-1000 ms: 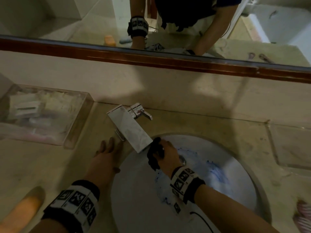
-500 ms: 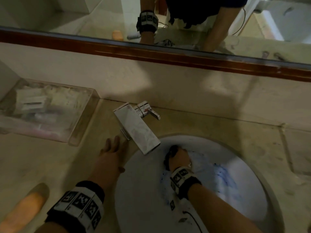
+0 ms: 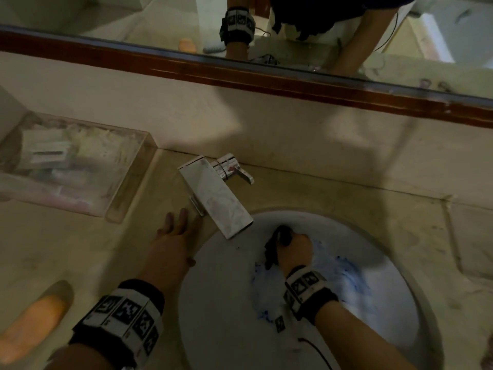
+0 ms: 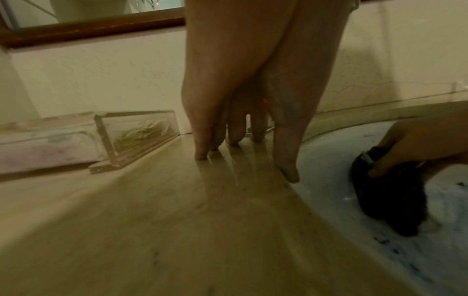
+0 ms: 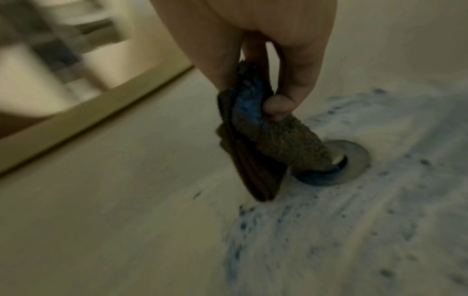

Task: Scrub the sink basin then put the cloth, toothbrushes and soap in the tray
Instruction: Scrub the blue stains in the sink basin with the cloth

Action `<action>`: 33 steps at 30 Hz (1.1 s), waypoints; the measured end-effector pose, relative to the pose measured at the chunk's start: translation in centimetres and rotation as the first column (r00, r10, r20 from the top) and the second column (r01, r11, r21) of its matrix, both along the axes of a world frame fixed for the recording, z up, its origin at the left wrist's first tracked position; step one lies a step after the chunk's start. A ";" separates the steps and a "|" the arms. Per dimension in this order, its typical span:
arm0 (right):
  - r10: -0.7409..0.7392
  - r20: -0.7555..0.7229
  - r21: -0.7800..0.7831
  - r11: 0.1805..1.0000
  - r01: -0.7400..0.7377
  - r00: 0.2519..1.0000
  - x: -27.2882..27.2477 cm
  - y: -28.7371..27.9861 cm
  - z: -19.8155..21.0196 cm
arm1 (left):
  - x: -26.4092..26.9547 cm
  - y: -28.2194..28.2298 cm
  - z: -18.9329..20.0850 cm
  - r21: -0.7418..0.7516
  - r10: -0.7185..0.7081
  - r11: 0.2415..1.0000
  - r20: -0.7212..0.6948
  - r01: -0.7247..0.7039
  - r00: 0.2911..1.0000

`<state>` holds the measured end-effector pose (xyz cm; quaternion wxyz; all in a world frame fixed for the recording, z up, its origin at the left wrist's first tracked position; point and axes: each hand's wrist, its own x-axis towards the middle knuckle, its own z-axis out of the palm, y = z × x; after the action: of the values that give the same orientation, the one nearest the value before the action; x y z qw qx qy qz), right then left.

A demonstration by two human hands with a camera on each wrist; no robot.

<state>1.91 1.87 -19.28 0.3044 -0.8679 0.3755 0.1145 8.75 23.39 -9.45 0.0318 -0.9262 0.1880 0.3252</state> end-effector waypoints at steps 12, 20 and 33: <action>0.680 -0.132 0.189 0.731 -0.655 0.721 1.2 6.4 0.8 | -0.2 -0.7 0.8 0.029 0.026 0.999 -0.001 -0.026 1.000; 0.697 0.037 -0.132 0.714 -0.687 0.716 1.5 2.8 0.0 | -0.2 -0.5 0.5 0.011 0.025 1.000 -0.003 -0.025 1.000; 0.942 -0.279 0.062 0.212 -0.975 0.187 -1.7 4.8 -1.0 | -0.1 -0.5 0.5 0.007 0.020 1.000 0.006 -0.021 1.000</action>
<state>0.18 6.67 -20.26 0.0577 -0.9055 -0.2072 0.3657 8.62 22.87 -8.98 0.0322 -0.9289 0.1773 0.3234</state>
